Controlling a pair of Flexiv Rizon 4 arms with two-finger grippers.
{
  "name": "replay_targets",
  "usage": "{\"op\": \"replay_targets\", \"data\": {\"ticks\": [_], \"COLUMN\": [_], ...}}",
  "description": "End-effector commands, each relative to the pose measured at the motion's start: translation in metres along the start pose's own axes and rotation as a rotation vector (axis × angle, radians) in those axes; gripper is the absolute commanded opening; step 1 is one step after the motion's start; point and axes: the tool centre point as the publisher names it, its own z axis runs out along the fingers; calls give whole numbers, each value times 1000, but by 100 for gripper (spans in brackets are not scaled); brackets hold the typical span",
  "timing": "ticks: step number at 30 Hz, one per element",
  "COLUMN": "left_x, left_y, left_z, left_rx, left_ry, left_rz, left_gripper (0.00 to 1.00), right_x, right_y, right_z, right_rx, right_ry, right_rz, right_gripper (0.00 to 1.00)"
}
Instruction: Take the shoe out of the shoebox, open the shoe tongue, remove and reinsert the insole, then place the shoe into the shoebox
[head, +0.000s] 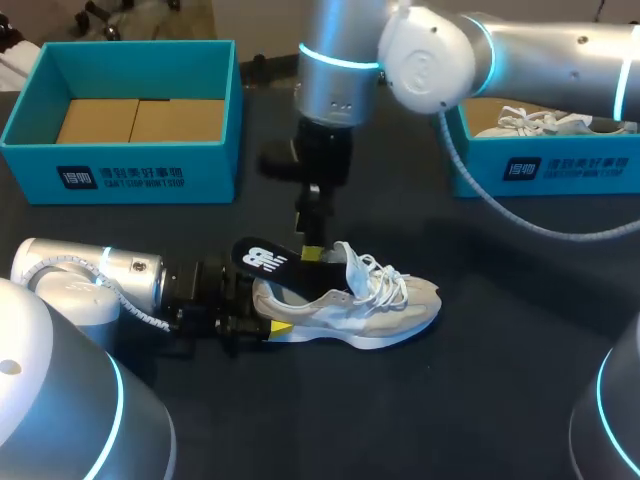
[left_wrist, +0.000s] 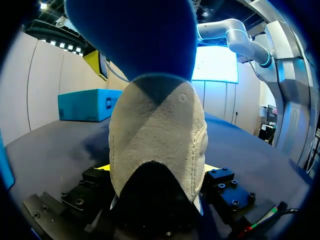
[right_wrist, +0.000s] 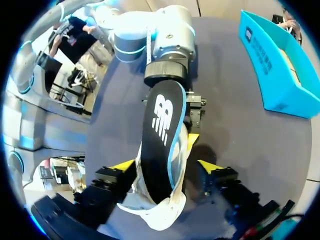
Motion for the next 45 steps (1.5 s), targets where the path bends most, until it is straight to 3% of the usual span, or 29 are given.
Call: {"op": "replay_targets", "data": {"ticks": [1, 11, 12, 16, 24, 27, 28, 29, 34, 45], "left_x": [-1, -1, -1, -1, -1, -1, -1, -1, -1, -1], "left_y": [1, 1, 1, 1, 1, 1, 1, 1, 1, 1], "left_z": [0, 0, 0, 0, 0, 0, 0, 0, 0, 0], "left_rx": [0, 0, 0, 0, 0, 0, 0, 0, 0, 0], "left_ry": [0, 0, 0, 0, 0, 0, 0, 0, 0, 0], "left_rz": [0, 0, 0, 0, 0, 0, 0, 0, 0, 0], "left_gripper": [0, 0, 0, 0, 0, 0, 0, 0, 0, 0], "right_x": [3, 3, 4, 6, 9, 10, 12, 13, 16, 9], "right_y": [-6, -6, -5, 2, 13, 15, 16, 16, 17, 18], "right_z": [2, 2, 4, 8, 7, 7, 8, 8, 12, 26], "right_rx": [-43, -43, -63, -143, -197, -214, -225, -234, -261, -309], "right_ry": [-6, -6, -33, 30, 66, 85, 85, 99, 141, 175], "right_rz": [-1, -1, -14, 50, 71, 82, 86, 98, 106, 130], "right_gripper": [100, 100, 100, 100, 100, 80, 58, 50, 44, 45]}}
